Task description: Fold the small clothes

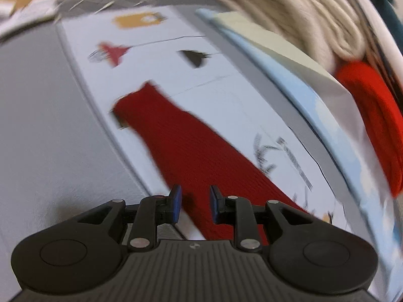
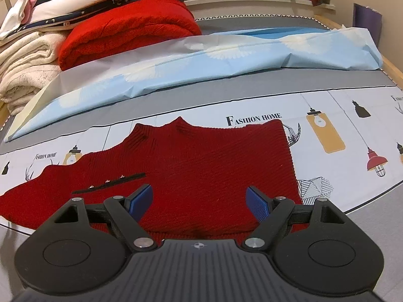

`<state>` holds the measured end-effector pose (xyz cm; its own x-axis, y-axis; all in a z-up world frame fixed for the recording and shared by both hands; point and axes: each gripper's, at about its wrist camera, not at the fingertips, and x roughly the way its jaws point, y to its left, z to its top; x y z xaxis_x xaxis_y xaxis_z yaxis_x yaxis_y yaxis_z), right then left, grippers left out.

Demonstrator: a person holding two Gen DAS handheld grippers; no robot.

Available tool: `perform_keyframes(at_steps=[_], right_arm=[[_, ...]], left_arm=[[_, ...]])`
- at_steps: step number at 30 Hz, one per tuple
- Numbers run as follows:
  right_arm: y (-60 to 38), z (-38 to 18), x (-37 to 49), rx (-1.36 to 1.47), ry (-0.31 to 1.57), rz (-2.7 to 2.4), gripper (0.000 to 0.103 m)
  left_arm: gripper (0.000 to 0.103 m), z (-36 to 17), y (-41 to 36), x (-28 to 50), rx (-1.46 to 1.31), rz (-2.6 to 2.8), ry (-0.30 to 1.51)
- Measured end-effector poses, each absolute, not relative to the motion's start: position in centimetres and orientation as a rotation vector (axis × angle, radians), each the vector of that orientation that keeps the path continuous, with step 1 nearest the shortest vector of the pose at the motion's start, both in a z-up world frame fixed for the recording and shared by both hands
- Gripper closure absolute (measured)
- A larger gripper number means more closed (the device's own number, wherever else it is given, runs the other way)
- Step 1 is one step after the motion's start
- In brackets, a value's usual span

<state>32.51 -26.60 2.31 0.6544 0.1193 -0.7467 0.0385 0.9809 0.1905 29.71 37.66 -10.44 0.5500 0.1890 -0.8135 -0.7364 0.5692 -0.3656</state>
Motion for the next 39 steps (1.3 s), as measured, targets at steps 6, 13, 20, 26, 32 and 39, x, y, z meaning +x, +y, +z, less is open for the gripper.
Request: perform_keyframes(at_steps=[6,13,20,26,32,39], right_arm=[[-26.3,2.2,32.6,0.187,0.861,0.051,0.021],[-25.7,1.8,32.8,0.170,0.872,0.046,0.021],[-25.5,1.5,32.9,0.155,0.881,0.049,0.021],[-25.6,1.2,33.2,0.152,0.887,0.046,0.021],[-25.8,1.0,33.3,0.152,0.895,0.045,0.021],[-26.2,1.1,33.2,0.154,0.898,0.051,0.021]], left_arm=[[0.077,-13.0,40.7,27.6,-0.968,0.672,0.781],[0.070,-13.9,41.1,28.2,-1.025,0.619,0.745],[0.068,-15.5,40.5,29.6,-1.021,0.624,0.790],[0.065,-15.7,40.2,30.3,-1.000,0.614,0.791],[0.067,-15.6,39.7,30.9,-0.960,0.608,0.794],[0.089,-13.8,37.0,32.5,-0.766,0.623,0.787]])
